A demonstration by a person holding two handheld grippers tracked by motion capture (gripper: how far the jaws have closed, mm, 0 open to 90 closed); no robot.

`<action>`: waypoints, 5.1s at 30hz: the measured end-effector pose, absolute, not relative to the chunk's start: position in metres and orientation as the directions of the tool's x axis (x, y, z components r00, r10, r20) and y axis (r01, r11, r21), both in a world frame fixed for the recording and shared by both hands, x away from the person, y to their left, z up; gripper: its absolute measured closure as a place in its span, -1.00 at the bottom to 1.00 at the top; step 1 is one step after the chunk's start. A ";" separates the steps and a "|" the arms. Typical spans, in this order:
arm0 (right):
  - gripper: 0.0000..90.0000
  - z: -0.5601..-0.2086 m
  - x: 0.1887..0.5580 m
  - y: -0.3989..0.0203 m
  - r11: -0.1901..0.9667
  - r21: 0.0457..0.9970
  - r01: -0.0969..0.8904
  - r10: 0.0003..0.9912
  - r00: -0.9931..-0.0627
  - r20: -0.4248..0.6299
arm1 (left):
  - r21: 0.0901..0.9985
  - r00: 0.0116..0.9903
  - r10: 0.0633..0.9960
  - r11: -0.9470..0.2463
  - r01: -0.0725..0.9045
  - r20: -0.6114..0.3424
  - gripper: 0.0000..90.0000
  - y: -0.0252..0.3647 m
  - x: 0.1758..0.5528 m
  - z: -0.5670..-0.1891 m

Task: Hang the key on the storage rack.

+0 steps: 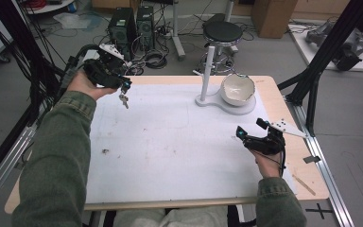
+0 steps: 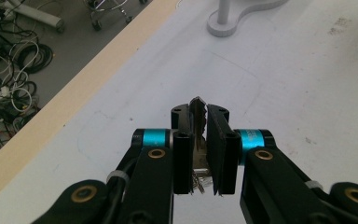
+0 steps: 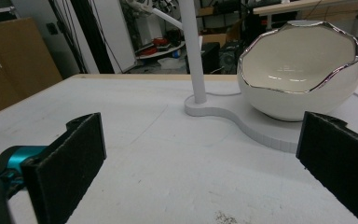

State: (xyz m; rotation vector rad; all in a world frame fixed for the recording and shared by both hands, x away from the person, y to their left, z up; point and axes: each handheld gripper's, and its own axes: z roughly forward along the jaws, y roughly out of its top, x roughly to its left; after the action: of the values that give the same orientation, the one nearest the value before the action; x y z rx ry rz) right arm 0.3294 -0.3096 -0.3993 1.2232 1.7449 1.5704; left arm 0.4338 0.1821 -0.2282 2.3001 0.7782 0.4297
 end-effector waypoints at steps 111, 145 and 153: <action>-0.99 -0.402 0.327 -0.316 -0.067 0.951 0.300 0.866 -0.456 0.205 | 0.835 0.874 0.473 -0.521 0.178 0.109 0.79 -0.035 0.503 -0.213; -0.99 -0.403 0.329 -0.318 -0.066 0.950 0.304 0.856 -0.472 0.210 | 0.886 0.769 0.629 -0.414 0.207 0.115 0.79 -0.048 0.535 -0.241; -0.99 -0.403 0.329 -0.318 -0.063 0.952 0.301 0.860 -0.468 0.205 | 0.884 0.742 0.642 -0.443 0.152 0.194 0.74 -0.044 0.526 -0.250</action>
State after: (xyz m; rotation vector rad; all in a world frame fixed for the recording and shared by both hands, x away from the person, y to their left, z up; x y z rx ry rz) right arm 0.3290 -0.3180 -0.4030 1.2390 1.7446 1.5578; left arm 0.5263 -0.0438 -0.2502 1.9824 0.6031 0.6431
